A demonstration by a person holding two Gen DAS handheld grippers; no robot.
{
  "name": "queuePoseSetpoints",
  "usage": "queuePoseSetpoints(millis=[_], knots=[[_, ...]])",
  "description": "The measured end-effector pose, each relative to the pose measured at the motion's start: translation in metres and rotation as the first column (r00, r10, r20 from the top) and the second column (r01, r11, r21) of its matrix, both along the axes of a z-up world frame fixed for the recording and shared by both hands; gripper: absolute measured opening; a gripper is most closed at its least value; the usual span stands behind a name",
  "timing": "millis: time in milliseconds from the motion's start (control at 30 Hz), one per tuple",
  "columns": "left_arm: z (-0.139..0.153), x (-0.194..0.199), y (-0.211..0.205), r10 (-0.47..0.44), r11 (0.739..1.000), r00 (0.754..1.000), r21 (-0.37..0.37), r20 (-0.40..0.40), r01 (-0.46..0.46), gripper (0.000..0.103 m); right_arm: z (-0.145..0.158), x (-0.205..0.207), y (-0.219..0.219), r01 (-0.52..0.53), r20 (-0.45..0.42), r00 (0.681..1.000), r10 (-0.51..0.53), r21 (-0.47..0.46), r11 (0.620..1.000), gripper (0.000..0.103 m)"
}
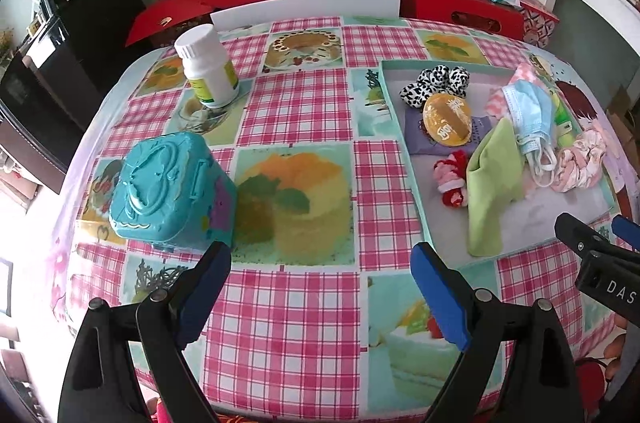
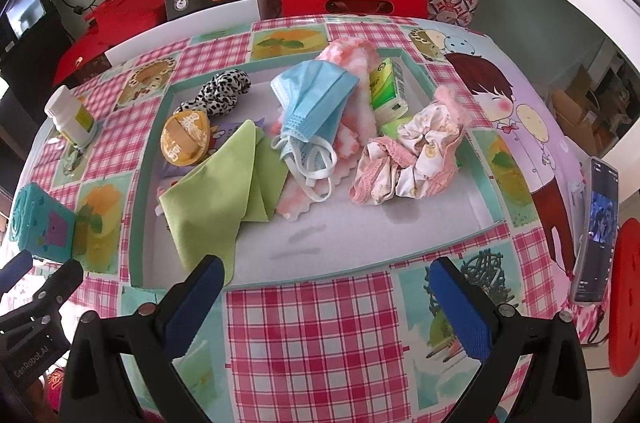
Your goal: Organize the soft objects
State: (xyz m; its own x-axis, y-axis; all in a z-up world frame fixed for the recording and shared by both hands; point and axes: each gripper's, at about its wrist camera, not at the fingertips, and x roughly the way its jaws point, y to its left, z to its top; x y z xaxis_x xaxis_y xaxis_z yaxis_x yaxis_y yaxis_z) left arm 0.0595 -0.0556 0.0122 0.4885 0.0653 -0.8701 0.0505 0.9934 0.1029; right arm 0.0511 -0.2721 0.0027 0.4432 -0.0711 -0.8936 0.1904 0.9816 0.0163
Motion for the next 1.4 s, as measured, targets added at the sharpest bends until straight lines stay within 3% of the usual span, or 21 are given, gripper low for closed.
queuePoseSetpoints(millis=[1400], knots=[[-0.009, 0.003, 0.004, 0.043, 0.998, 0.999, 0.047, -0.017, -0.042, 0.091, -0.005, 0.002, 0.003, -0.01, -0.012, 1.0, 0.01, -0.011, 1.0, 0.103]])
